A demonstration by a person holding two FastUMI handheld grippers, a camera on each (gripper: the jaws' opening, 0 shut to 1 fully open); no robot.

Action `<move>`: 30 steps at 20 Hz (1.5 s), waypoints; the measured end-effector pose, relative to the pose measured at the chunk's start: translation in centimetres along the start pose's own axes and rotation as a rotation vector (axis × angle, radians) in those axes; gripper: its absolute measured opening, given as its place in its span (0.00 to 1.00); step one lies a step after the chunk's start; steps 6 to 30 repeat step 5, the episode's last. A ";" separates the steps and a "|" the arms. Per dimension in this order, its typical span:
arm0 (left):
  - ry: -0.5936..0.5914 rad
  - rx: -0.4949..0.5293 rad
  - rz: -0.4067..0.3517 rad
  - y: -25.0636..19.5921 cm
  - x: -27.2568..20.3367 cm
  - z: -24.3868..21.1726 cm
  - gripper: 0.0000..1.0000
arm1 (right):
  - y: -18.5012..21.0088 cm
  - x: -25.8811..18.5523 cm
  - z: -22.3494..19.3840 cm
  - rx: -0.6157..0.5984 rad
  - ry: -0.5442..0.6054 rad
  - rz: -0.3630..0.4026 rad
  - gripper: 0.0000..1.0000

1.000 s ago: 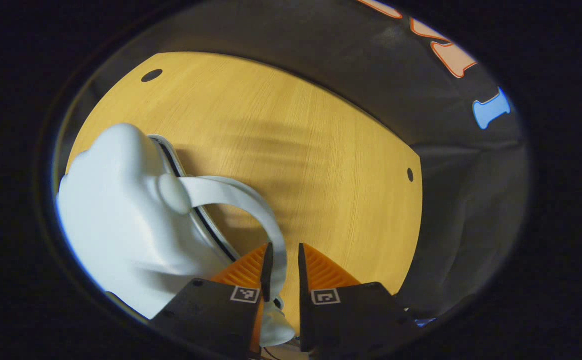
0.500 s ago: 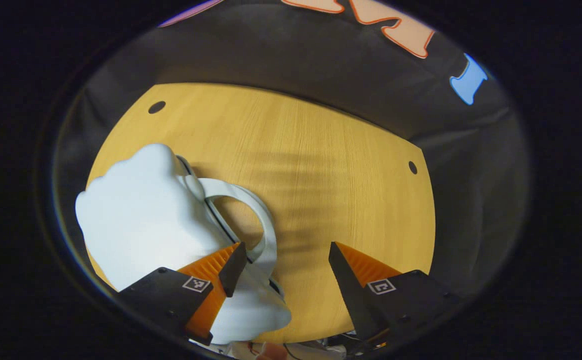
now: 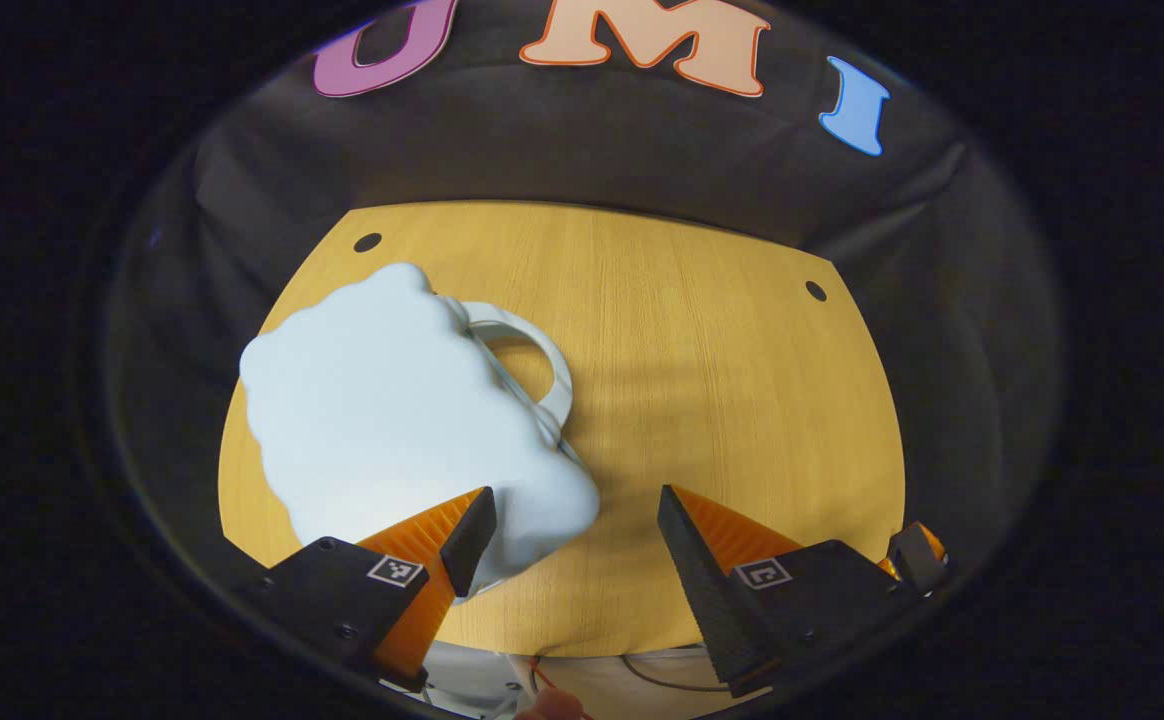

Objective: First open the suitcase, pack the skin care products into it, and then close the suitcase.

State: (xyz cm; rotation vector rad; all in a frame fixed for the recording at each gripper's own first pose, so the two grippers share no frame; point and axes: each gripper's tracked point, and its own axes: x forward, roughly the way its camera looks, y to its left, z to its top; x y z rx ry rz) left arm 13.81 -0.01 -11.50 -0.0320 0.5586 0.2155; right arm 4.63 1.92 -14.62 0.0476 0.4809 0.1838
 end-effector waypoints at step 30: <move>0.014 0.012 0.077 0.3 -1.5 -4.5 0.99 | 1.2 -0.9 -0.6 -0.019 0.001 0.072 0.98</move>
